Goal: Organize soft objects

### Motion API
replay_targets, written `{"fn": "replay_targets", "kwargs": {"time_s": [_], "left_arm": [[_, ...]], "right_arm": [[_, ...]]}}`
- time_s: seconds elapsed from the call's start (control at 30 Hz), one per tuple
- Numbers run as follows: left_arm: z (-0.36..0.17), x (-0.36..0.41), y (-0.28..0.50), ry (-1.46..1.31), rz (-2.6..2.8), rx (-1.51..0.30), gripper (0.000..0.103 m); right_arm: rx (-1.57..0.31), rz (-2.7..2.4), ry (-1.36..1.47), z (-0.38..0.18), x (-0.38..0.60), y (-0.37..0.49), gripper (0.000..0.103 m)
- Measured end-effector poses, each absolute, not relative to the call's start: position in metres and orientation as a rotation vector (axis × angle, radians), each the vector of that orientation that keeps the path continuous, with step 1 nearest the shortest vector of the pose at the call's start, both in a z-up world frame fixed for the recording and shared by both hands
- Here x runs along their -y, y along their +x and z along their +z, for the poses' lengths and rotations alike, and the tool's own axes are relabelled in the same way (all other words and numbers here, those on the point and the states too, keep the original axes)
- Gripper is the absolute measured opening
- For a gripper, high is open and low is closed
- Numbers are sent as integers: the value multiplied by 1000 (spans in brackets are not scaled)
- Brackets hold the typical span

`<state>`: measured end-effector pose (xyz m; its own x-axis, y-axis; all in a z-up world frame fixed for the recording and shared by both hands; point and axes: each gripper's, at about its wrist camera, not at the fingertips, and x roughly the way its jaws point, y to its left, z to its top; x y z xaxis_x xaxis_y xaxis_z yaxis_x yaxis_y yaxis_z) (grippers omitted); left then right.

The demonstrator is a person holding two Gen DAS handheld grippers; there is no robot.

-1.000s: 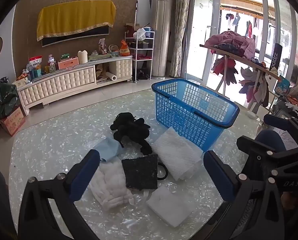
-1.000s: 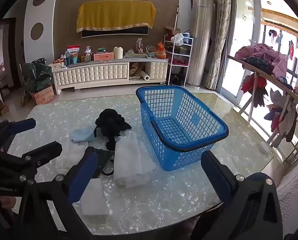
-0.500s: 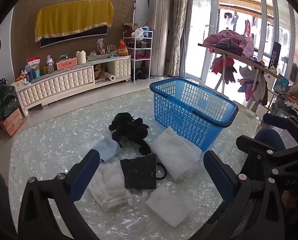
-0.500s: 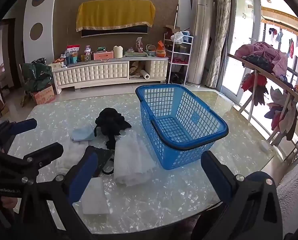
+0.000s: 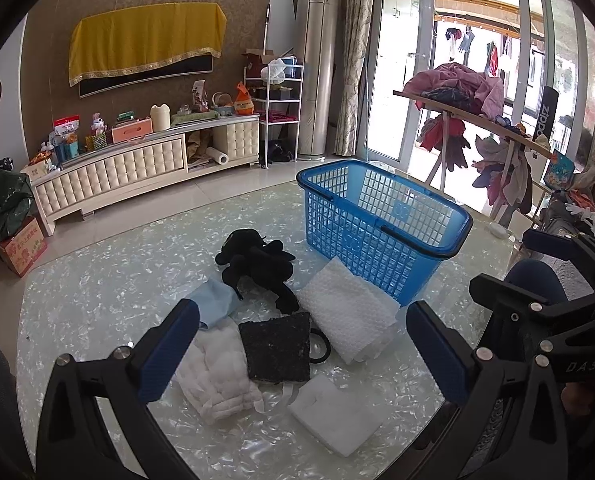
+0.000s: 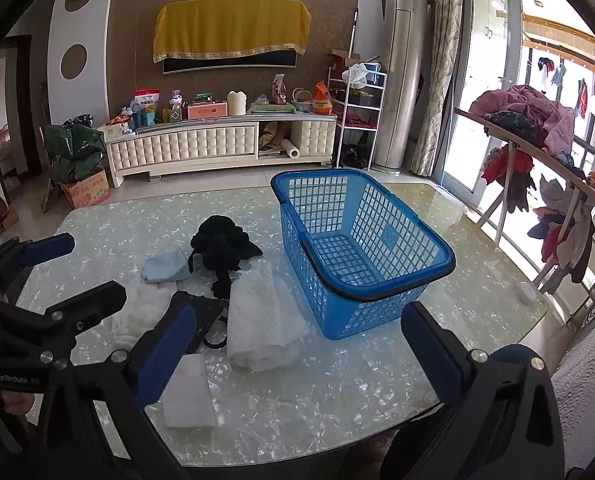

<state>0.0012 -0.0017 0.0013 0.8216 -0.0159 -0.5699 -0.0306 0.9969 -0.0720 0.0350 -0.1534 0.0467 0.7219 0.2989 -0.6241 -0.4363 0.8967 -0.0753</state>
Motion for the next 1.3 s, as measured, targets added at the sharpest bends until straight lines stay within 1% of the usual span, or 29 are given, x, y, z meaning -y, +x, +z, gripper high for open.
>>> {"fn": "replay_targets", "kwargs": {"time_s": [1.3], "left_arm": [[3,3,0,-69,15,-603,103]], "right_arm": [[-679,396,-232,47,155,36,103]]}}
